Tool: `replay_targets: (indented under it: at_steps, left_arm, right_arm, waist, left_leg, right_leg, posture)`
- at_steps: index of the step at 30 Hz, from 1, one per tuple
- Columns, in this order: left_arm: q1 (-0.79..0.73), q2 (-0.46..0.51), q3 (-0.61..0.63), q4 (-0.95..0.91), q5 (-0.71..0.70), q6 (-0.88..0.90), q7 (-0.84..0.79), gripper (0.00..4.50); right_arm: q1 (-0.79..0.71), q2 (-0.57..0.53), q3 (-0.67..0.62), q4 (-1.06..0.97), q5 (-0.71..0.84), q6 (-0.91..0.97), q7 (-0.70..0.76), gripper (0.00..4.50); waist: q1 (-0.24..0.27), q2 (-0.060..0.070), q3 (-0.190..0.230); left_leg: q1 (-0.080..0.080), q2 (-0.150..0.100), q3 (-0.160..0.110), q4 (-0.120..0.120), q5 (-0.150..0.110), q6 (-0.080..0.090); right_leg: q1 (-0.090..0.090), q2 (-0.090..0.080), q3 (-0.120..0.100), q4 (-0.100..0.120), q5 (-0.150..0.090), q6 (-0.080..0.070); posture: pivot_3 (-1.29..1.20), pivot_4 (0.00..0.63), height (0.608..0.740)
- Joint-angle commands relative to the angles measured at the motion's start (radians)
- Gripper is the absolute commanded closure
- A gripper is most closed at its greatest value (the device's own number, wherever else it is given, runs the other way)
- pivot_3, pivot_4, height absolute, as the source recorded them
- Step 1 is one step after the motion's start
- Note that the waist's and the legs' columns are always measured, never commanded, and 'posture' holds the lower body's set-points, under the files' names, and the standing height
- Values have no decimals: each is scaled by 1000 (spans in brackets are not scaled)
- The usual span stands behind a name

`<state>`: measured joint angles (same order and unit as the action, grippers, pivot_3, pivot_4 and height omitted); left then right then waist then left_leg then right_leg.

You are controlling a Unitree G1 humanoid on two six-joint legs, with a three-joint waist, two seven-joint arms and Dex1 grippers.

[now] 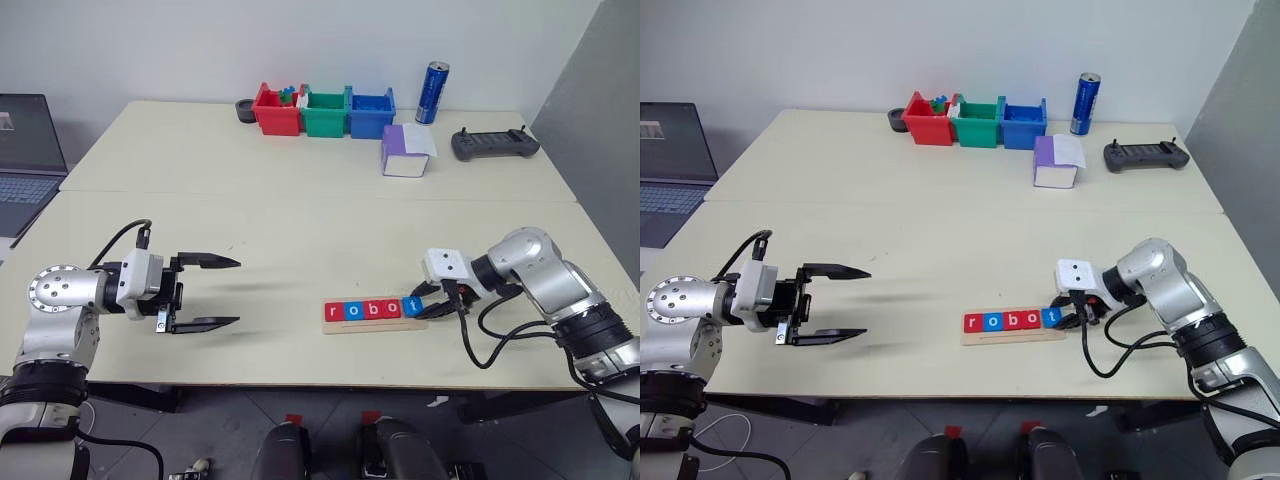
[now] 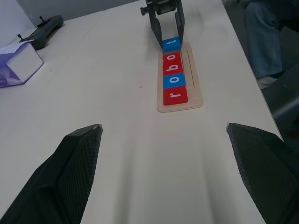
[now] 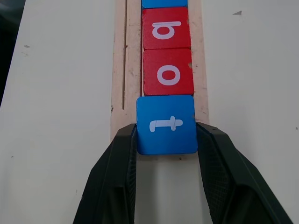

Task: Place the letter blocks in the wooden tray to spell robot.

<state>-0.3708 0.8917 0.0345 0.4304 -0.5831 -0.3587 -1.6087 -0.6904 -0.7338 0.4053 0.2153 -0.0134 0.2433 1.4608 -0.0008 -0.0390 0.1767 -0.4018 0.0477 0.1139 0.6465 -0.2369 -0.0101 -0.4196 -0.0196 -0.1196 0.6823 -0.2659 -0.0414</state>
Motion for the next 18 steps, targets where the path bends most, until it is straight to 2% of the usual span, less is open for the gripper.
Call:
replay_targets:
  at_steps: [1, 18]
  left_arm:
    - [0, 10, 34, -31, 0, 4, -6, 0]
    - [-4, 8, 35, -31, 4, 12, -6, 0]
  right_arm:
    - [-31, 7, -3, 9, -10, -17, 1, 3041]
    - [-51, 30, 2, 17, -43, -27, 1, 3041]
  waist:
    - [0, 0, 0]
    - [-1, 0, 0]
  left_leg:
    - [0, 0, 0, 0, 0, 0]
    - [0, 0, 0, 0, 0, 0]
  right_leg:
    - [0, 0, 0, 0, 0, 0]
    - [0, 0, 0, 0, 0, 0]
  posture:
    - [0, 150, 740]
    - [0, 150, 740]
